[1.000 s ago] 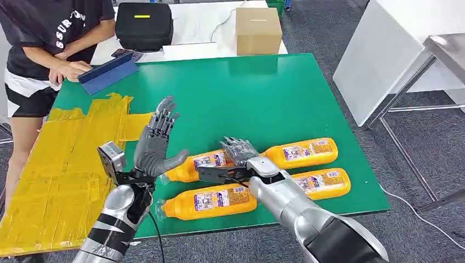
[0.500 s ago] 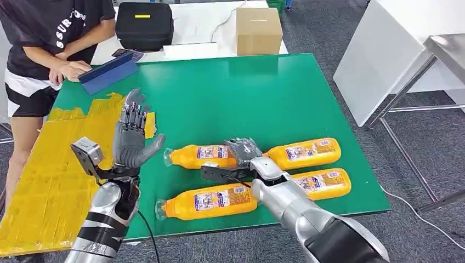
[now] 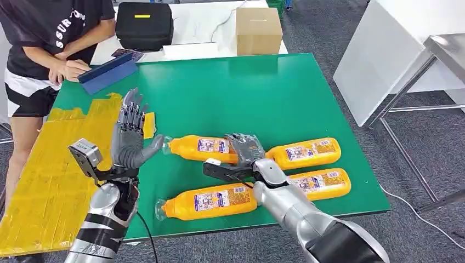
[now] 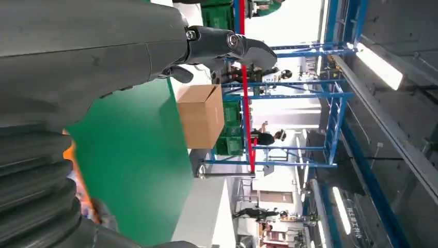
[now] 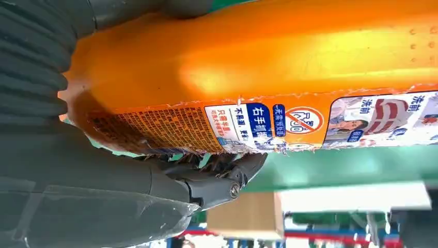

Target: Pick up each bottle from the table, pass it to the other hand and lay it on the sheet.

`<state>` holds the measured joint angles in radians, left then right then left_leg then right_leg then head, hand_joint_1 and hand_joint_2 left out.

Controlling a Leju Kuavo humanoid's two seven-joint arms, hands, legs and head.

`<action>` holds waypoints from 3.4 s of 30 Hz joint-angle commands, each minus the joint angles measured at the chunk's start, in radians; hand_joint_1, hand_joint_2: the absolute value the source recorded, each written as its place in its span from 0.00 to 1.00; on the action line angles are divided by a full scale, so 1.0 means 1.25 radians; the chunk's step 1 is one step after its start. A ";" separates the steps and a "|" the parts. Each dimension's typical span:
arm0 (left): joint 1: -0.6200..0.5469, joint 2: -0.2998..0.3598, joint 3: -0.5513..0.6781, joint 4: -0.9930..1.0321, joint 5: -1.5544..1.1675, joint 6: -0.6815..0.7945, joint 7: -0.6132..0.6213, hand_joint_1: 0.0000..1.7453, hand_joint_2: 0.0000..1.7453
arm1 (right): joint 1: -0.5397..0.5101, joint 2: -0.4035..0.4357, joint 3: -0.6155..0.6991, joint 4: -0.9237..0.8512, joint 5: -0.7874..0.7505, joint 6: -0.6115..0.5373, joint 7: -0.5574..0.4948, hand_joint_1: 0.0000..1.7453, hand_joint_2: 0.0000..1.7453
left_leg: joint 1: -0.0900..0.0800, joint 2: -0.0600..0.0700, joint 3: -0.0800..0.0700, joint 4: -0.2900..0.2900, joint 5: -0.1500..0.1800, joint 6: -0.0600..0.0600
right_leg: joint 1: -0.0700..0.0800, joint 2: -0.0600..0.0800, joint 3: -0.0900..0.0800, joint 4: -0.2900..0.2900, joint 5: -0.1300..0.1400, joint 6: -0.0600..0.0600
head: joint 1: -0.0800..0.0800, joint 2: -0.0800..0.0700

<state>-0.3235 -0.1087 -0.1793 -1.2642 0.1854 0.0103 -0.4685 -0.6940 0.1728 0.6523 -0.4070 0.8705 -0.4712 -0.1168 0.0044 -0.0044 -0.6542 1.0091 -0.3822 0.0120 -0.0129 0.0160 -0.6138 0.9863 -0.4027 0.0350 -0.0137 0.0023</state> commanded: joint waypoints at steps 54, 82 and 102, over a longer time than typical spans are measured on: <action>-0.109 0.024 -0.153 0.125 0.026 -0.071 0.113 0.00 1.00 | 0.237 0.005 -0.125 -0.440 -0.565 0.271 -0.292 1.00 1.00 | 0.000 0.000 0.003 0.000 -0.001 -0.001 | 0.001 -0.002 0.002 0.000 -0.001 -0.001 | 0.000 0.000; -0.147 -0.001 -0.105 0.165 0.144 -0.028 0.075 1.00 1.00 | 0.208 0.031 0.020 -0.376 -0.474 0.194 -0.298 1.00 1.00 | 0.001 -0.001 0.003 0.000 -0.002 -0.001 | 0.001 -0.003 0.003 0.000 -0.002 -0.001 | 0.000 0.000; -0.104 0.001 -0.064 0.038 0.114 0.092 0.021 1.00 1.00 | 0.228 0.013 -0.017 -0.418 -0.505 0.163 -0.304 1.00 1.00 | 0.001 -0.001 0.002 0.000 -0.001 -0.001 | 0.001 -0.004 0.003 0.000 -0.002 -0.001 | 0.000 0.000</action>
<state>-0.3991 -0.1160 -0.3258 -1.2066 0.3174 0.1041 -0.4372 -0.4237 0.2243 0.6195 -0.9346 0.2465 -0.2575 -0.4936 0.0047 -0.0043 -0.6551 1.0091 -0.3824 0.0118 -0.0126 0.0142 -0.6152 0.9863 -0.4028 0.0348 -0.0137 0.0023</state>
